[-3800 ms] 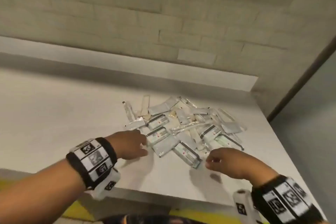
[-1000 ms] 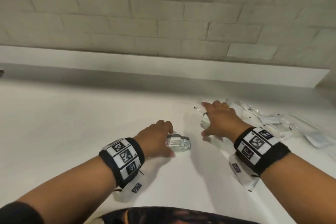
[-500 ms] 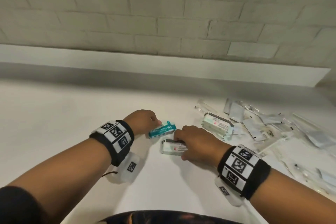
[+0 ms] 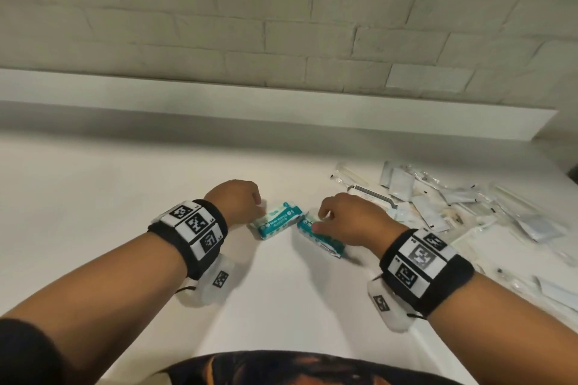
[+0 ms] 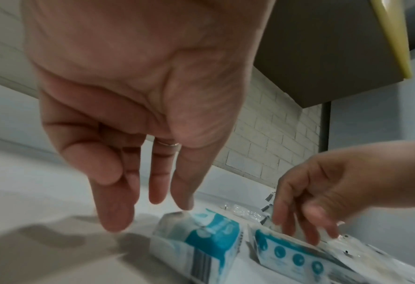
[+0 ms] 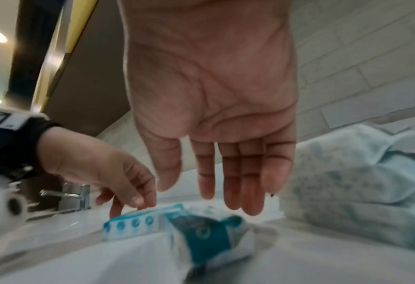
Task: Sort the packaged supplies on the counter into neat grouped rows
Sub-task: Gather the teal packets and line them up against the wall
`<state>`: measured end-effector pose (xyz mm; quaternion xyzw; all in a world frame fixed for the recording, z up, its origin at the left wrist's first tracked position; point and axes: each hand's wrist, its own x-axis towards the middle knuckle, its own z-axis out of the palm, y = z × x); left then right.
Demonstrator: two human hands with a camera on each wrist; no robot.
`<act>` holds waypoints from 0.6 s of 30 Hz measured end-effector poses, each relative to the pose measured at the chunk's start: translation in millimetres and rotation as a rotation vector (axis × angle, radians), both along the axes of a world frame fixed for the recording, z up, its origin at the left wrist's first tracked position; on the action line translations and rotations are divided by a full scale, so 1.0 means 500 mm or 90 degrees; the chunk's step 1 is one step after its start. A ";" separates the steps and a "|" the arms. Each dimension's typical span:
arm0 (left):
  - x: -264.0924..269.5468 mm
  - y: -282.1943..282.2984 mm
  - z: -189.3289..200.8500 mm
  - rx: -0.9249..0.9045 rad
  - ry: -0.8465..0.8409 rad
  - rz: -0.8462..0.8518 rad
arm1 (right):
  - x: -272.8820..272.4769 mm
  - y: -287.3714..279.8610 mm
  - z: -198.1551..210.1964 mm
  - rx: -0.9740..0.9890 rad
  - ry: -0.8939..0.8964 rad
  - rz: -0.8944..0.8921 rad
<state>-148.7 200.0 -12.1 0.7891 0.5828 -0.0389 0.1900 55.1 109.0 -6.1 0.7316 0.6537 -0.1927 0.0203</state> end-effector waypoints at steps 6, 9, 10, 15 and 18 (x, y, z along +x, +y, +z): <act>0.016 -0.019 -0.002 -0.064 -0.022 -0.047 | -0.010 -0.012 -0.010 -0.038 -0.032 -0.021; 0.023 -0.027 -0.005 -0.103 -0.081 -0.064 | 0.011 0.001 0.028 -0.038 0.048 -0.062; 0.024 -0.031 -0.005 -0.110 -0.094 -0.074 | 0.009 0.006 0.039 0.011 0.080 -0.062; 0.032 -0.059 -0.010 -0.068 -0.079 -0.088 | -0.038 0.037 0.042 0.105 0.039 0.006; 0.029 -0.069 -0.012 -0.024 -0.053 -0.083 | -0.053 0.041 -0.001 0.040 0.022 0.062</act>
